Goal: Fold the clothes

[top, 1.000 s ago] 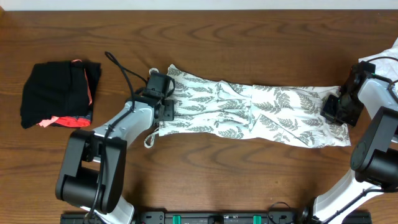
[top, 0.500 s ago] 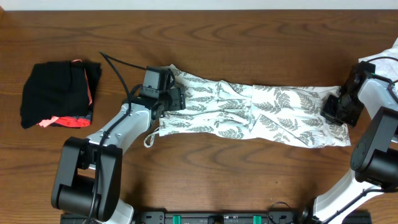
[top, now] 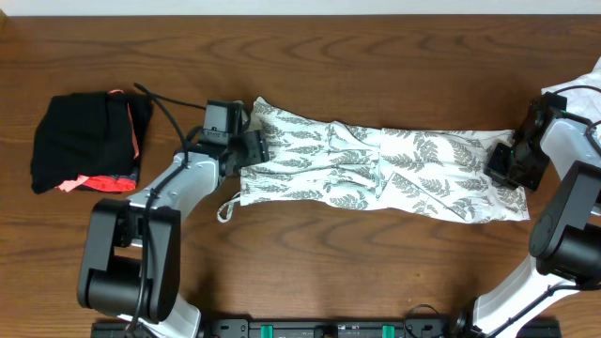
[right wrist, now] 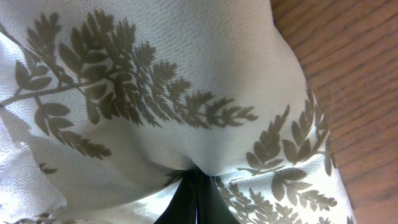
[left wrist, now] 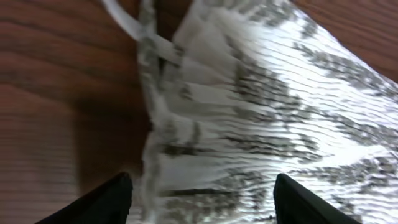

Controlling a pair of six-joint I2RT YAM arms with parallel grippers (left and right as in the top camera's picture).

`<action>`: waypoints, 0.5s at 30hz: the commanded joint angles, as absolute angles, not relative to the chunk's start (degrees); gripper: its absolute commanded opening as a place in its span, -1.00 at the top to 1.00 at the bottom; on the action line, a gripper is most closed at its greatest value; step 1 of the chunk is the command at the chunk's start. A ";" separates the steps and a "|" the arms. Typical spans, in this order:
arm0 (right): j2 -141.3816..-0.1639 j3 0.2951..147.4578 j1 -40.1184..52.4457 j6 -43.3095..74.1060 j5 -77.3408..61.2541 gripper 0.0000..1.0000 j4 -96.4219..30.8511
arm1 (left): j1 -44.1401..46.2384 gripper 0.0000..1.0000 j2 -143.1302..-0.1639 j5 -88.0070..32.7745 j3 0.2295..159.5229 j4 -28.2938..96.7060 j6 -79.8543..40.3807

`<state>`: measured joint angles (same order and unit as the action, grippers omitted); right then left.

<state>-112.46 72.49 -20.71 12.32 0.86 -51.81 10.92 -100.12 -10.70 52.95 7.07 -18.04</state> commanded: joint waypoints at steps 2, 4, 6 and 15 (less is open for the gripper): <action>-114.54 71.48 -21.32 11.49 1.89 0.97 -52.31 | 10.59 -0.47 -102.39 -10.17 52.73 7.18 -18.39; -114.54 71.48 -21.32 11.49 1.89 0.98 -52.38 | 10.63 -0.47 -103.50 -11.38 52.73 7.18 -18.37; -114.54 71.48 -21.32 11.49 1.89 0.97 -52.47 | 10.63 -0.47 -104.51 -11.66 52.73 7.20 -18.83; -114.54 71.48 -21.32 11.49 1.89 0.97 -52.42 | 11.33 0.13 -107.50 -27.70 52.73 5.45 -19.18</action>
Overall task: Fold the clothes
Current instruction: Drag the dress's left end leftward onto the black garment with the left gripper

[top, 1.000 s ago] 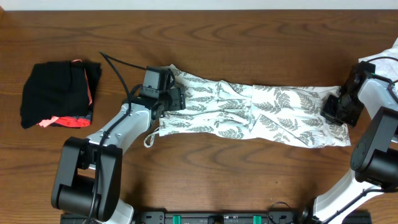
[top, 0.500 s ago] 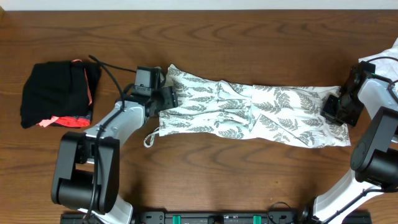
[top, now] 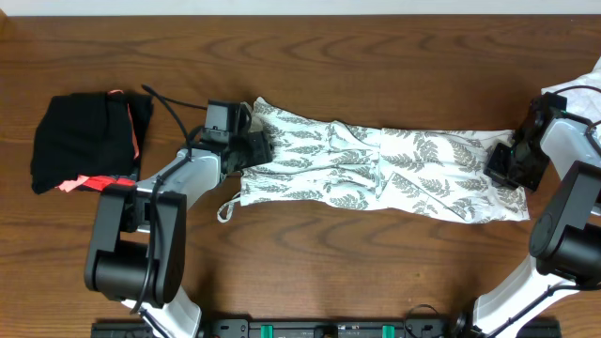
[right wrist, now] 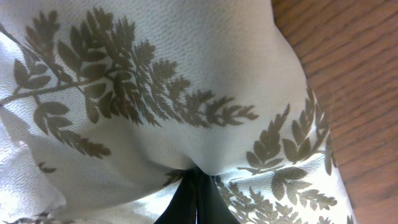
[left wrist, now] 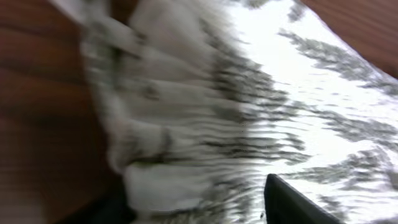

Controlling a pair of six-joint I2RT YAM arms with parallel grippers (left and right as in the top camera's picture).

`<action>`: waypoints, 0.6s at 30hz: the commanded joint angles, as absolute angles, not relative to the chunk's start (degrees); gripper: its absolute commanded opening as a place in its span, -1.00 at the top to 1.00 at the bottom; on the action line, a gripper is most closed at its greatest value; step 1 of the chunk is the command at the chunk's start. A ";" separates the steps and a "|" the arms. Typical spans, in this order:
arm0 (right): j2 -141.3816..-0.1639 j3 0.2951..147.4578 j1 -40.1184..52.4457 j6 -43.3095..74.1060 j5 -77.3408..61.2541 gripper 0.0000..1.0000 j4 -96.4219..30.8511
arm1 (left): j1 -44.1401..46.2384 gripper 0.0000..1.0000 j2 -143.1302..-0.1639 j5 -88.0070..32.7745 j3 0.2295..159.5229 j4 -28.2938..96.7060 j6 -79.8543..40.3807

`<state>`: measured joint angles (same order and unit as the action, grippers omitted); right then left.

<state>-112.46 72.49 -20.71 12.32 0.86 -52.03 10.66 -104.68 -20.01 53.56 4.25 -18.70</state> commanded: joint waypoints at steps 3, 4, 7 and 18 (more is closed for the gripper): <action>-114.54 71.46 -21.32 11.49 1.87 0.97 -52.42 | 11.44 0.74 -107.48 -28.97 52.73 5.43 -19.20; -114.54 71.48 -21.32 11.49 1.87 0.97 -52.42 | 11.42 0.85 -107.48 -28.97 52.73 5.43 -19.20; -114.54 71.48 -21.32 11.49 1.87 0.97 -52.45 | 11.16 0.88 -107.26 -28.93 52.75 5.41 -19.18; -113.58 72.29 -21.15 7.84 -6.68 0.97 -52.56 | 1.28 0.88 -96.84 -27.16 52.75 6.79 -19.18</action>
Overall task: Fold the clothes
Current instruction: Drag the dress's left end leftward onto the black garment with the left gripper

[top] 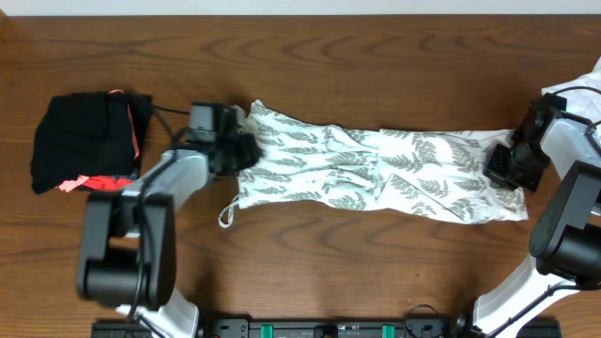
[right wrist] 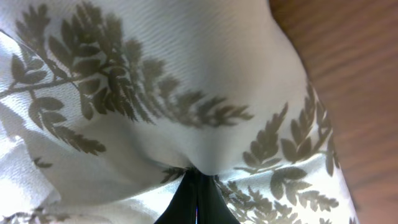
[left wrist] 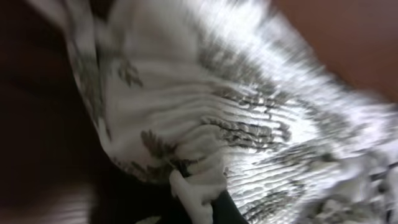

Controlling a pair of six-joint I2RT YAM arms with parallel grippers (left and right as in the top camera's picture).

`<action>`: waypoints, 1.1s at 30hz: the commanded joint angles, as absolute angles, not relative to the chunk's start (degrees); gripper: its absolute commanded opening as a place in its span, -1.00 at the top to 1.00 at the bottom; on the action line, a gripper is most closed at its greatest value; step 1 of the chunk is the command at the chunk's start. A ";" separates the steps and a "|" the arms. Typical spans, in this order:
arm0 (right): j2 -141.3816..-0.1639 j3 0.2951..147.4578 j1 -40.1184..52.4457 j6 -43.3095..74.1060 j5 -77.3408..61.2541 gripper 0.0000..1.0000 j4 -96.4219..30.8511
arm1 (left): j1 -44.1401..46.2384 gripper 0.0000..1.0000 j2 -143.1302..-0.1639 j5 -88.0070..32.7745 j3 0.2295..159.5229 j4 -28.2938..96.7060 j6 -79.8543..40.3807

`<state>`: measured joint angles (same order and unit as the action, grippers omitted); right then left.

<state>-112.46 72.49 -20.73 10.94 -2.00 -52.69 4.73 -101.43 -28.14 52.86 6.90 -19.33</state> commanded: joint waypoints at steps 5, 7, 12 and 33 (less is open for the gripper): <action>-109.71 74.35 -20.45 2.22 -17.67 0.97 -52.53 | -1.13 0.88 -94.72 -27.18 52.75 7.16 -19.16; -107.28 75.26 -19.88 -0.03 -21.58 0.97 -52.56 | -1.67 0.88 -94.70 -27.18 52.75 7.22 -19.16; -100.09 76.14 -19.44 -1.17 -23.97 0.97 -51.99 | -3.01 0.88 -94.70 -27.16 52.75 7.42 -18.94; -93.38 76.12 -19.57 -0.91 -16.47 0.98 -52.25 | -5.21 0.88 -77.58 -23.24 52.86 9.34 -19.20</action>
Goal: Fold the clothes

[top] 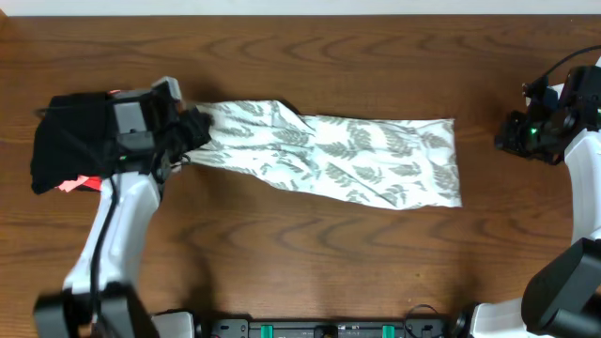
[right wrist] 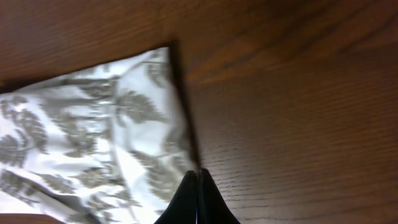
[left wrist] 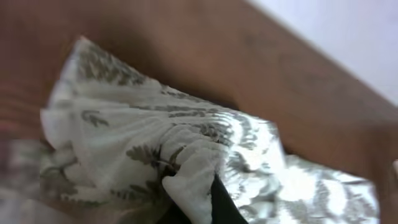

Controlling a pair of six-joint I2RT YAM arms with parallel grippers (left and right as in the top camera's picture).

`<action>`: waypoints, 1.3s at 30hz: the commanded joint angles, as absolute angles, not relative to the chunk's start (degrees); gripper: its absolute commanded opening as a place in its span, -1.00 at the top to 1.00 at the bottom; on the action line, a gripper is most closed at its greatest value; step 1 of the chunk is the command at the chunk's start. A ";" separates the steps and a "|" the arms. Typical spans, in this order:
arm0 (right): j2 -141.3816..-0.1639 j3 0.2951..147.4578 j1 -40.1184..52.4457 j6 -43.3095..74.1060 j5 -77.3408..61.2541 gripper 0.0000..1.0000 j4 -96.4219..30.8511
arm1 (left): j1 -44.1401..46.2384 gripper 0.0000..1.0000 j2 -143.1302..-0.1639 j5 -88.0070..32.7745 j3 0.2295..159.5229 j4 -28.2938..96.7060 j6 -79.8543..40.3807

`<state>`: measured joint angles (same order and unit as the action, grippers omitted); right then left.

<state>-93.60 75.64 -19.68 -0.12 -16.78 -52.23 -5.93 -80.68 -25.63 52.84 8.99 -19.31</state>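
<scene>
A long white garment with a grey fern print [top: 347,160] lies stretched across the middle of the table. My left gripper [top: 192,131] is shut on its bunched left end, right beside the black pile; in the left wrist view the gathered fabric [left wrist: 155,137] is pinched at the left gripper [left wrist: 199,199]. The right gripper [top: 512,136] hangs to the right of the garment's right edge, apart from it. In the right wrist view this gripper [right wrist: 199,177] is shut with nothing in it, and the garment's end [right wrist: 93,124] lies flat to the left.
A pile of black clothing with coral trim [top: 80,141] sits at the far left, touching the left arm's wrist. The brown wooden table [top: 310,263] runs bare along the front. The arm bases stand at the near edge.
The left gripper has moved left and farther back, taking the garment's left end with it. The right gripper has let go of the right end and now sits shut beside it.
First my left gripper was open over the garment's gathered left edge while the right one held the right end. The left then sat on the edge, then was shut on it. Now the garment lies shifted left, held by the left gripper alone.
</scene>
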 commanded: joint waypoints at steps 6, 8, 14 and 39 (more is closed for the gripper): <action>-93.38 76.09 -19.42 -0.86 -16.51 0.97 -52.53 | 0.30 0.88 -75.48 -18.22 52.86 11.53 -19.18; -93.38 76.07 -19.42 -0.71 -16.49 0.97 -52.88 | 2.57 0.88 -75.55 -15.79 52.86 12.25 -19.16; -93.38 76.07 -19.42 -0.71 -16.49 0.97 -53.41 | 9.76 0.88 -75.55 -10.66 53.19 12.62 -19.20; -93.38 76.05 -17.43 0.80 -16.49 0.97 -54.87 | 35.86 0.88 -95.96 12.29 71.02 7.64 -21.69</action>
<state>-93.60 75.64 -18.90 -0.03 -16.51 -54.83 34.92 -93.30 9.13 65.93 6.76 -20.18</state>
